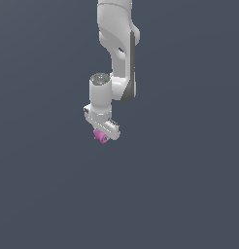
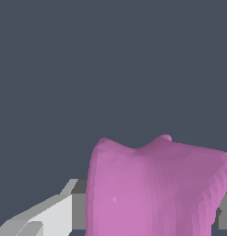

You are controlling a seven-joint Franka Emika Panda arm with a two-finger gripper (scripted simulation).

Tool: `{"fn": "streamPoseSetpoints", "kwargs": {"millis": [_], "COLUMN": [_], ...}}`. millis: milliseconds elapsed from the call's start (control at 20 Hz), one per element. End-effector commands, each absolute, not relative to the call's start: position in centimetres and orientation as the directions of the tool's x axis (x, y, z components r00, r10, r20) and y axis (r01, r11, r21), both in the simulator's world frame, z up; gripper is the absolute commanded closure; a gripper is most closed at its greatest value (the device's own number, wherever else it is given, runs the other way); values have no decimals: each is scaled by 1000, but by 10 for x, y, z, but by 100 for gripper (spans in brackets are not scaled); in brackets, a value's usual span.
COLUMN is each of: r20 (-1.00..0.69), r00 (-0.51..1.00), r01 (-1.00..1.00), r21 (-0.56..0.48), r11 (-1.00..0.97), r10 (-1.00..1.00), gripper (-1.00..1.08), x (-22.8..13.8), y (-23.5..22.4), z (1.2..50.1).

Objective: Pick up the object and move it to a goal position.

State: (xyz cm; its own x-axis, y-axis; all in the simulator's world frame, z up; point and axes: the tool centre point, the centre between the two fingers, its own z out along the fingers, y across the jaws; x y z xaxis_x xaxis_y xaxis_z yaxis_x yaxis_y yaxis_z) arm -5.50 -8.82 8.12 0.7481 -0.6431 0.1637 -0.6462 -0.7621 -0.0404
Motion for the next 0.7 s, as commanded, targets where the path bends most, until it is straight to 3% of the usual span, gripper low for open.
{"fn": "streamPoseSetpoints", "kwargs": {"millis": [0, 650], "r20": [204, 389], "r00": [727, 603], "r01": [-660, -716], "r21": [-54, -120], "r11": [-749, -687], "r10": [-655, -696], "gripper": [108, 108], "x": [-45, -2], "y": [-82, -57], "z": [92, 150]}}
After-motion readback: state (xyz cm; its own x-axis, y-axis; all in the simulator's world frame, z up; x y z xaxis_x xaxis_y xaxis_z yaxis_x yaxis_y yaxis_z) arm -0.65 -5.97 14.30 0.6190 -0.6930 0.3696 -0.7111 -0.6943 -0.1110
